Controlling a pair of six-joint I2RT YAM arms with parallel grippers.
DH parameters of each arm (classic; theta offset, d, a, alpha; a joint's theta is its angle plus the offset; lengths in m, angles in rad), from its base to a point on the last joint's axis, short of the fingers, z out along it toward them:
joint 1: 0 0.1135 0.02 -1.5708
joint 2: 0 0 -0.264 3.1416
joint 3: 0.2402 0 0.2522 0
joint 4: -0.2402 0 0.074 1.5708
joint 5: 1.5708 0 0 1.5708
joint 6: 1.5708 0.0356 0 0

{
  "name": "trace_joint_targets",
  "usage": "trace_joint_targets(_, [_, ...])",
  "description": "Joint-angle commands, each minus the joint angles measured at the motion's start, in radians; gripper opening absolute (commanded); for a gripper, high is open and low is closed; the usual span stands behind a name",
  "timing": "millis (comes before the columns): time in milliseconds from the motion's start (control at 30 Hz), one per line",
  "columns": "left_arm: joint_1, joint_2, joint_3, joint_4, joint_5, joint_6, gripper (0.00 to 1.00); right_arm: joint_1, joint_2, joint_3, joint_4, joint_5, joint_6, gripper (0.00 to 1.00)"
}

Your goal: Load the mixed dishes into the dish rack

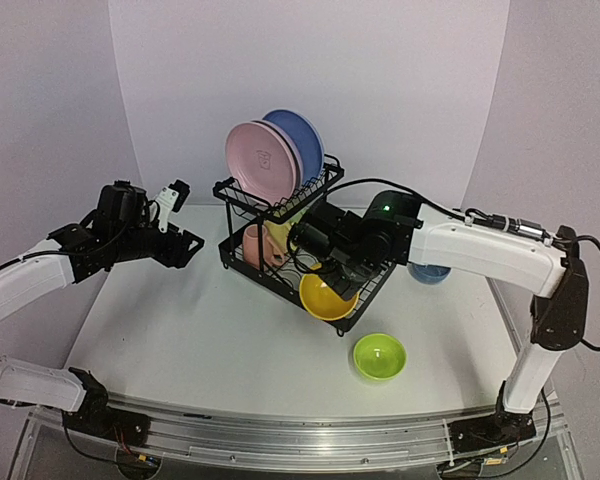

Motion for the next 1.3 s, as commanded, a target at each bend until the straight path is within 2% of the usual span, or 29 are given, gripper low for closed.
trace_joint_targets(0, [0.018, -0.024, -0.016, 0.043, -0.119, -0.022, 0.73, -0.102, -0.024, 0.024, 0.008, 0.226, -0.157, 0.00])
trace_joint_targets(67, [0.023, -0.020, -0.023, 0.055, -0.164, -0.027, 0.73, -0.156, -0.029, 0.002, 0.066, 0.230, -0.211, 0.00])
trace_joint_targets(333, [0.029, -0.030, -0.060, 0.086, -0.211, -0.014, 0.74, -0.284, 0.047, -0.080, 0.517, 0.358, -0.505, 0.00])
trace_joint_targets(533, [0.029, -0.040, -0.101, 0.141, -0.232, 0.015, 0.74, -0.367, 0.158, -0.066, 0.688, 0.346, -0.582, 0.00])
trace_joint_targets(700, [0.030, -0.035, -0.107, 0.154, -0.248, 0.033, 0.75, -0.397, 0.245, -0.066, 0.876, 0.353, -0.712, 0.00])
trace_joint_targets(867, [0.033, -0.037, -0.116, 0.160, -0.252, 0.047, 0.75, -0.424, 0.302, -0.041, 0.928, 0.388, -0.724, 0.00])
trace_joint_targets(1267, [0.041, -0.027, -0.117, 0.167, -0.229, 0.056, 0.75, -0.436, 0.334, -0.129, 0.954, 0.432, -0.663, 0.00])
